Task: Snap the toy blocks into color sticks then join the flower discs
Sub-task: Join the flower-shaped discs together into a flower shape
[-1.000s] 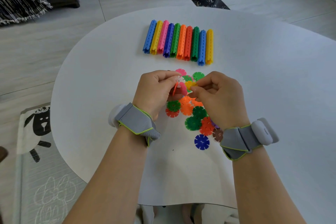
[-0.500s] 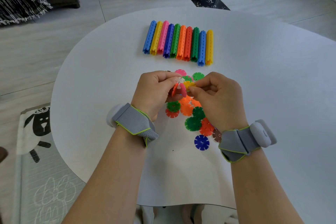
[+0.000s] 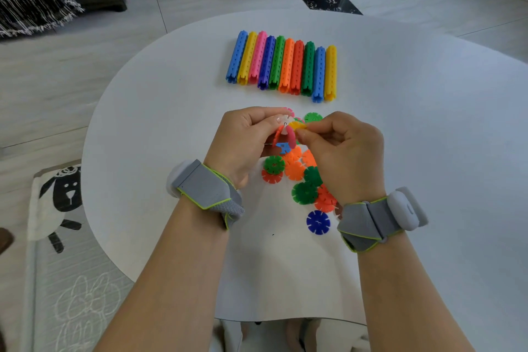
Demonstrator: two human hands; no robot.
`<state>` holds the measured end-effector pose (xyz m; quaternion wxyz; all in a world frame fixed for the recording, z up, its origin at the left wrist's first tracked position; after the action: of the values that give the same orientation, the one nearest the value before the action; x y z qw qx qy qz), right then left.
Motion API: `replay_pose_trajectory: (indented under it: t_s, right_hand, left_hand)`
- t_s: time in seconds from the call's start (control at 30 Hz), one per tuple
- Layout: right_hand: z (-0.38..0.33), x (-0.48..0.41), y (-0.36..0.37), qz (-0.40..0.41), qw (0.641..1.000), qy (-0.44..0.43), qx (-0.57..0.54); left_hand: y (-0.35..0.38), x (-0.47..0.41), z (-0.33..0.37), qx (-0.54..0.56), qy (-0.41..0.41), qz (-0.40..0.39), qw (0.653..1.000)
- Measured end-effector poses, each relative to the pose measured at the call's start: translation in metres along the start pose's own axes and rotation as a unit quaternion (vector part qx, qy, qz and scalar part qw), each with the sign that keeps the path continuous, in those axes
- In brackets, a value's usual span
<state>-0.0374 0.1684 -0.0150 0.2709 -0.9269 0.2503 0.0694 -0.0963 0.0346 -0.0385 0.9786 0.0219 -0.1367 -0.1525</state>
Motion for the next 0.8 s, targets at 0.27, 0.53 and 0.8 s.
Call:
replay_pose_trajectory:
  t_s: [0.27,0.53,0.8]
  right_hand:
    - [0.009,-0.005,-0.001,-0.071,0.987,0.007,0.147]
    - [0.028,0.001,-0.005,-0.194,0.932,0.107,0.287]
    - [0.023,-0.007,-0.002,-0.165,0.958,0.095,0.213]
  left_hand:
    - [0.001,-0.003,-0.005,-0.02,0.02,0.029,0.999]
    - [0.003,-0.005,-0.007,-0.025,0.036,0.004,0.999]
    - [0.009,-0.005,-0.01,-0.012,0.02,-0.01,1.0]
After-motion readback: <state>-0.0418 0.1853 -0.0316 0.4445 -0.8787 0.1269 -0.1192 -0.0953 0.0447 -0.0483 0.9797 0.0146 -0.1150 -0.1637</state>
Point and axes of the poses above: each hand's wrist, its own x-axis away from the middle knuckle, its own y-axis out of the palm, z = x × y, the point moved 6 cm from there along -x, towards the middle knuckle, and after that the axes turned 1 degree about -z, right-handed, at the moved point
